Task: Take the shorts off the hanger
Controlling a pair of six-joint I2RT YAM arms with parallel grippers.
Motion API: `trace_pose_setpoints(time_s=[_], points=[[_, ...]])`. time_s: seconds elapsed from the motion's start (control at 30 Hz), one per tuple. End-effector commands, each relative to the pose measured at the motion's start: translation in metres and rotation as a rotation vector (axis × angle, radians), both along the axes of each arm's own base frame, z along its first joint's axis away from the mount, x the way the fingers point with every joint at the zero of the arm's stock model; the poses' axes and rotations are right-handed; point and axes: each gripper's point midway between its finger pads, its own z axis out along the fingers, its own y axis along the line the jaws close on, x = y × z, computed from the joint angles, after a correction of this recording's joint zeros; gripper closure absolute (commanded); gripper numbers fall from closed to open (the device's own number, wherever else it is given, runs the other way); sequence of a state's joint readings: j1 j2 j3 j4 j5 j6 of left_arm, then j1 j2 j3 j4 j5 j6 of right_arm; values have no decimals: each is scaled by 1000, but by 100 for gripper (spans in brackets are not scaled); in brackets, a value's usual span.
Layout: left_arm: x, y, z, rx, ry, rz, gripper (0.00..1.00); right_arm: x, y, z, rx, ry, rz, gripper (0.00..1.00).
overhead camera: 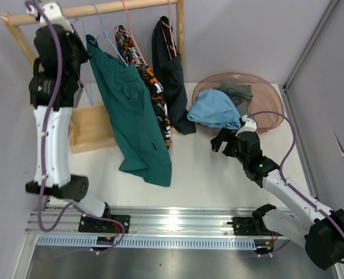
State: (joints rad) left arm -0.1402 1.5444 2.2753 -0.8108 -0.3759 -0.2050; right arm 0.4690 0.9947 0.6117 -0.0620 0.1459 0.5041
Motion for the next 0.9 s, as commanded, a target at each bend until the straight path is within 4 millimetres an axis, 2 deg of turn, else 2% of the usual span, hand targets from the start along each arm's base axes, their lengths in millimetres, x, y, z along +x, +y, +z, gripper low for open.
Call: trace_pose_setpoints(time_s=[0.0, 0.03, 0.1, 0.23, 0.33, 0.47, 0.5, 0.53, 0.63, 0.67, 0.77, 0.87], points=[[13, 11, 42, 20, -111, 35, 100, 0, -2, 4, 7, -33, -13, 0], [29, 10, 36, 24, -100, 35, 100, 0, -2, 4, 5, -32, -11, 1], [42, 18, 29, 19, -94, 47, 100, -1, -3, 0, -11, -26, -7, 1], [75, 29, -5, -22, -36, 49, 100, -4, -5, -3, -27, -21, -1, 1], [88, 37, -23, -18, 5, 68, 100, -7, -7, -4, -27, -21, -4, 1], [100, 42, -47, -18, 60, 70, 91, -10, -5, -3, -11, -22, 4, 1], [101, 43, -53, -14, 74, 70, 86, -12, -3, -4, -9, -21, 9, 1], [100, 56, -54, -17, 76, 96, 84, -12, -3, -2, -7, -24, 9, 1], [98, 61, -62, -35, 94, 89, 68, -15, -1, 1, -12, -24, 14, 1], [97, 62, -63, -37, 97, 88, 57, -15, -1, 3, -13, -26, 9, 1], [91, 69, -75, -43, 127, 104, 42, -19, 0, 11, -15, -37, 10, 1], [82, 70, -82, -64, 143, 95, 34, -26, -2, 17, -15, -43, 9, 1]])
